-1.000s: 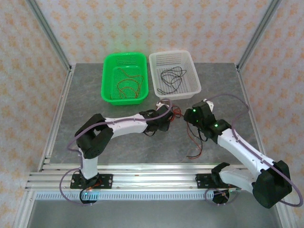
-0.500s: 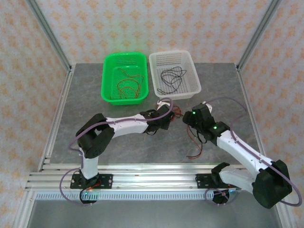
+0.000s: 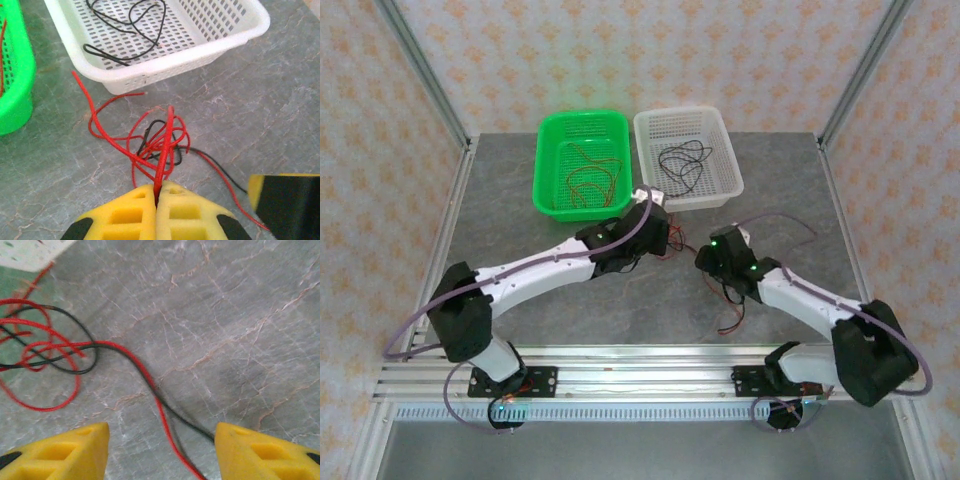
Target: Untangle the cables
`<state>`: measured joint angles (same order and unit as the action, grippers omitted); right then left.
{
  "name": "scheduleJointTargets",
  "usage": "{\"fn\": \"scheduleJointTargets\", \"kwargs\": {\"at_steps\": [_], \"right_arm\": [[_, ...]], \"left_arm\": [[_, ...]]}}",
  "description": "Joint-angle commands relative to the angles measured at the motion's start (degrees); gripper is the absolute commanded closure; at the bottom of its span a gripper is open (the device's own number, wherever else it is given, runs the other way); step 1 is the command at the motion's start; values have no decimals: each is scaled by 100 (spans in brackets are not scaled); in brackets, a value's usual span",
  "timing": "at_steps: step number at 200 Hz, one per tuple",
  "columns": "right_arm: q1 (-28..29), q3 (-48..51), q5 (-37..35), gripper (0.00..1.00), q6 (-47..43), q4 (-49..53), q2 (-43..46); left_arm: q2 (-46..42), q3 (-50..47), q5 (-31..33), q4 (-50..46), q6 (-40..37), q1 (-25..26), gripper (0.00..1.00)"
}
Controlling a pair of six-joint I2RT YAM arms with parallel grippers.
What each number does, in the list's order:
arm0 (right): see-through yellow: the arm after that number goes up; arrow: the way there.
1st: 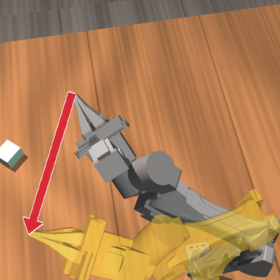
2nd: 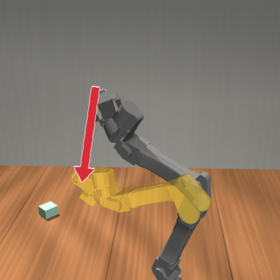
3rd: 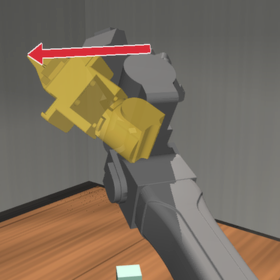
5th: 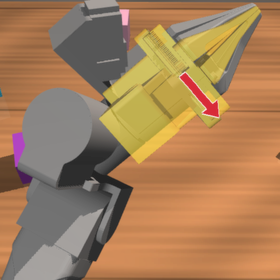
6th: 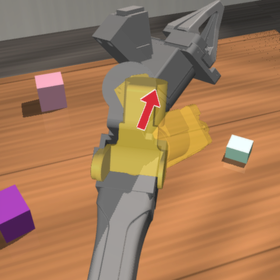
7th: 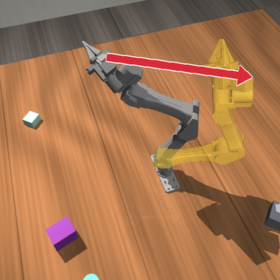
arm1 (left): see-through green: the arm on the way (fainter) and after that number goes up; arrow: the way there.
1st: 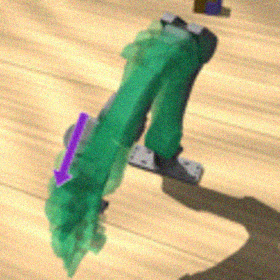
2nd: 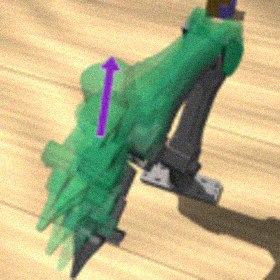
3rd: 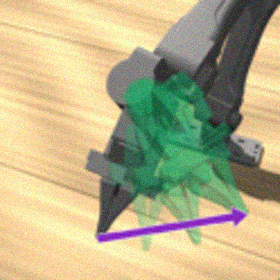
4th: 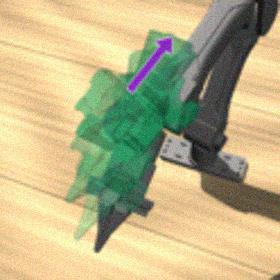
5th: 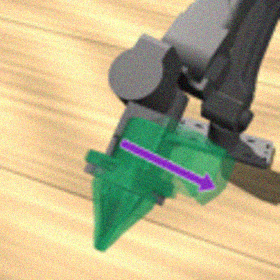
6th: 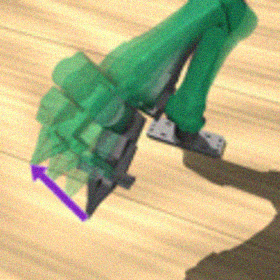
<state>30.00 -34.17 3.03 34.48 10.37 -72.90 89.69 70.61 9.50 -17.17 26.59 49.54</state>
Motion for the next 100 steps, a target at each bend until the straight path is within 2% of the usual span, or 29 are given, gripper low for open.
{"fn": "scheduleJointTargets", "kwargs": {"at_steps": [1, 54, 76, 100], "right_arm": [[151, -6, -321, 46, 20, -230, -365], [743, -424, -560, 54, -29, -362, -1289], [896, -634, -802, 66, -51, -319, -1701], [928, -820, -1294, 87, -263, -175, -2052]], "left_arm": [[-277, 187, 183, -312, 1, 73, 100], [-641, 330, 289, -461, -53, 82, 100], [-817, 342, 298, -489, -37, 82, 100], [-1080, 333, 327, -580, 11, 91, 100]]}}
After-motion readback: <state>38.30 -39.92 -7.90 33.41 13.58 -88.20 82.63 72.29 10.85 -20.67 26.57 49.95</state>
